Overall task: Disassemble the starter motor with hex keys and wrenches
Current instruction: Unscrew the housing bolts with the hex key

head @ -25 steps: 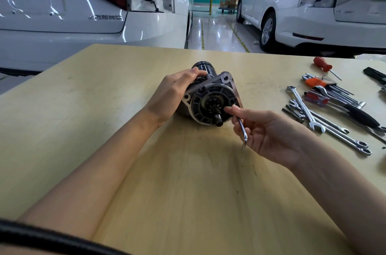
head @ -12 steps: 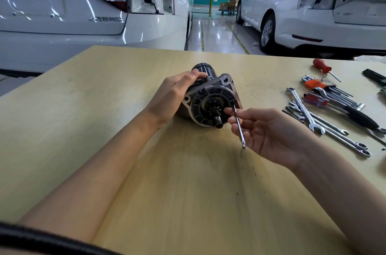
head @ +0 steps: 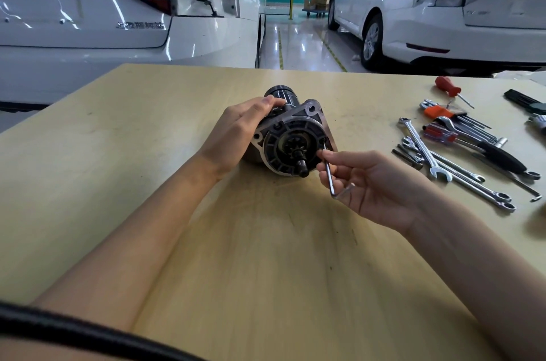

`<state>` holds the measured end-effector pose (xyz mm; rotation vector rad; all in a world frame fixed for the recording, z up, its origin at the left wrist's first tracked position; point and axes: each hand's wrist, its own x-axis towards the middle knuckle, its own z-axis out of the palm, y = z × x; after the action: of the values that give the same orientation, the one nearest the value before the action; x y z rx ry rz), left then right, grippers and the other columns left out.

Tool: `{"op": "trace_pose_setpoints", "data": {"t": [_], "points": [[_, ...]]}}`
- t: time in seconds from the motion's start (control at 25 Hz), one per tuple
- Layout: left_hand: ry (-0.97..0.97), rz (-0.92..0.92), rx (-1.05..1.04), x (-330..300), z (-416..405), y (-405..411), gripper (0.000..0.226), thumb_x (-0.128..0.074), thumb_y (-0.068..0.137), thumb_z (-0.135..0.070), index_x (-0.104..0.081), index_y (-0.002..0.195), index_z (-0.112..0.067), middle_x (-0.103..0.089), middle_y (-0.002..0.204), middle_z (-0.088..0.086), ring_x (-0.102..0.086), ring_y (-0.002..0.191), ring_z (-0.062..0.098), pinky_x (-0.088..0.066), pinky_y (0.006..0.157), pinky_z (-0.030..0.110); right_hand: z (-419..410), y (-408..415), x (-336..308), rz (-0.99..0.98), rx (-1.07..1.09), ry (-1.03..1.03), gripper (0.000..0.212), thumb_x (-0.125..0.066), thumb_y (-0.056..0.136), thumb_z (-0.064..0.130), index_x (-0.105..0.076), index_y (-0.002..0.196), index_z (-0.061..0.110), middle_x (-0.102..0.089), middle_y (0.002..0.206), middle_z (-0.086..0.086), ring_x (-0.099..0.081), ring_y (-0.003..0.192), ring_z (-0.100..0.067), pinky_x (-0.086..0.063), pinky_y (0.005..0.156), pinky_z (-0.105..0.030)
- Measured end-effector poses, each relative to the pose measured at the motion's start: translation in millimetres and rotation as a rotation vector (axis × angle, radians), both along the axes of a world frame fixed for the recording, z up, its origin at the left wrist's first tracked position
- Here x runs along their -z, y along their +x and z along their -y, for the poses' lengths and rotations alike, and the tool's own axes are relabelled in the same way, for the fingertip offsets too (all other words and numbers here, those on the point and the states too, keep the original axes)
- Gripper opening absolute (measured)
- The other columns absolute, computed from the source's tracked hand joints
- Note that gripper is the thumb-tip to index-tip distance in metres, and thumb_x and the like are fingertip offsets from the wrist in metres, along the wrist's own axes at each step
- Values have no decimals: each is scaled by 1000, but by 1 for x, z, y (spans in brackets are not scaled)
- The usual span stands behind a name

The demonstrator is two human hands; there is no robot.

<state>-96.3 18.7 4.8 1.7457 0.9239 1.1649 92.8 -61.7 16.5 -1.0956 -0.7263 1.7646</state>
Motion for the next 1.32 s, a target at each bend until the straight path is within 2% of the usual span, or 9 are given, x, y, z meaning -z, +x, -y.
{"op": "trace_pose_setpoints", "data": {"t": [0.28,0.36,0.44,0.52,0.68,0.8,0.92,1.12,1.32], "points": [[18,17,6,0,0,2,34,-37,97,-36,-67,109,-22,-71,108,-2,-65,104,10,-50,92,26,0,-2,0,-1,-24,8,12,-65,70,10,-59,78,4,-63,61,-6,-60,46,-10,-47,39,-15],[16,14,4,1,0,3,37,-38,93,-40,-66,108,-22,-70,107,-2,-65,103,10,-50,92,25,1,-1,0,3,-45,2,7,-61,77,10,-60,76,3,-64,62,-5,-61,47,-9,-46,39,-15],[19,13,2,1,0,3,38,-38,92,-40,-66,109,-21,-70,108,-1,-65,104,10,-50,93,26,1,0,2,-13,-39,-6,14,-55,87,8,-62,76,3,-65,62,-6,-62,48,-9,-46,39,-15],[25,12,-3,2,0,3,38,-37,94,-38,-66,110,-20,-70,109,0,-65,104,10,-50,94,27,1,2,1,-43,-29,-10,15,-50,91,6,-63,84,3,-66,64,-7,-63,49,-10,-47,39,-16],[26,10,-4,3,-2,2,38,-37,95,-36,-66,111,-18,-70,110,1,-65,106,11,-50,95,28,1,5,-1,-70,-44,-6,20,-46,88,0,-64,97,1,-67,67,-9,-64,52,-12,-49,42,-17],[25,13,-3,3,-1,3,39,-38,91,-40,-67,109,-20,-71,107,-2,-65,102,7,-50,90,22,1,3,0,-53,-42,2,18,-57,75,-2,-64,92,1,-68,67,-9,-65,52,-12,-50,44,-16],[22,19,-5,3,-2,2,38,-38,91,-40,-67,107,-23,-71,107,-3,-65,103,8,-50,92,24,1,1,2,-7,-44,21,20,-66,66,5,-62,85,2,-65,63,-7,-62,49,-10,-51,45,-15],[20,15,-1,4,-2,2,37,-38,91,-40,-67,107,-24,-70,109,-3,-64,106,9,-49,96,28,0,2,4,0,-25,26,20,-68,65,9,-59,83,4,-61,60,-5,-59,48,-9,-49,43,-14],[30,4,-7,3,-1,1,37,-37,95,-38,-66,110,-21,-70,110,-3,-64,105,7,-49,93,22,-2,0,6,0,-14,9,24,-68,66,13,-56,86,8,-55,62,-3,-53,49,-8,-44,42,-10]]}}
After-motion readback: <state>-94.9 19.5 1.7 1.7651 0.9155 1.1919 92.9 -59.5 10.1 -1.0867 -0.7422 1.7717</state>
